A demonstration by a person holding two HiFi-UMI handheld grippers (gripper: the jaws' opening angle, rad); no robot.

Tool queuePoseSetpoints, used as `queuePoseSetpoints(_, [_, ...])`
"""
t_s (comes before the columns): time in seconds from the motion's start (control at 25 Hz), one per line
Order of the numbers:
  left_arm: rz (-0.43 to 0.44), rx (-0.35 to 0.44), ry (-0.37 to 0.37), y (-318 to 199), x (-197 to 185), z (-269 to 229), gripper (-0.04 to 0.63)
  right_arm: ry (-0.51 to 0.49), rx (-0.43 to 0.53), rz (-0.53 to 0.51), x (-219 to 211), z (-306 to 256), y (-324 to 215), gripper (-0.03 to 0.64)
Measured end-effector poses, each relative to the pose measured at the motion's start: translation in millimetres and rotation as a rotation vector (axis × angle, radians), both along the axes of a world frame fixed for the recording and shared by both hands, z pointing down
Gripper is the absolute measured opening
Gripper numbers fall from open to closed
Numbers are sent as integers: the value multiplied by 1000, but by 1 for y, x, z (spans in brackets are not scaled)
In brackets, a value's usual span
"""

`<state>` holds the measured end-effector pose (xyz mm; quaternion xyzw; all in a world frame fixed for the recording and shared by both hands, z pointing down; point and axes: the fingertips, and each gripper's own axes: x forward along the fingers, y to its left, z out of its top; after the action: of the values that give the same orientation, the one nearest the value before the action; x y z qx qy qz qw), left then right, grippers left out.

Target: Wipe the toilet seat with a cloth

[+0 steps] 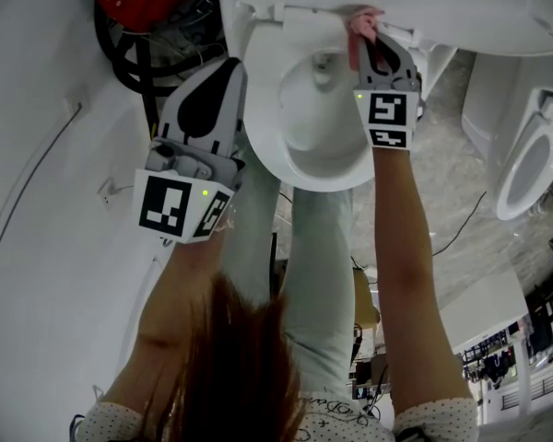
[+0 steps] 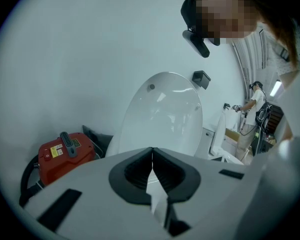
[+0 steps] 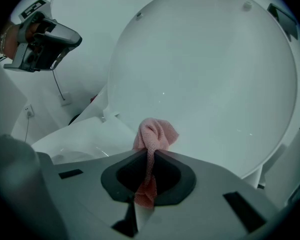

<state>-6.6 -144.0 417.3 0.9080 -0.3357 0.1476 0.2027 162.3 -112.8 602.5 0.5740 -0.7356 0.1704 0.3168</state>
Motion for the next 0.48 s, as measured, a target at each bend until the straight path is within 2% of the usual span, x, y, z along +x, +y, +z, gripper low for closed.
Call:
queuePoseSetpoints(0.24, [-1, 3, -2, 3, 6, 0, 5, -5, -5, 6, 10, 2, 8, 34])
queuePoseSetpoints(0.48, [6, 20, -48, 4, 14, 10, 5, -10, -13, -5, 19, 5, 12, 34])
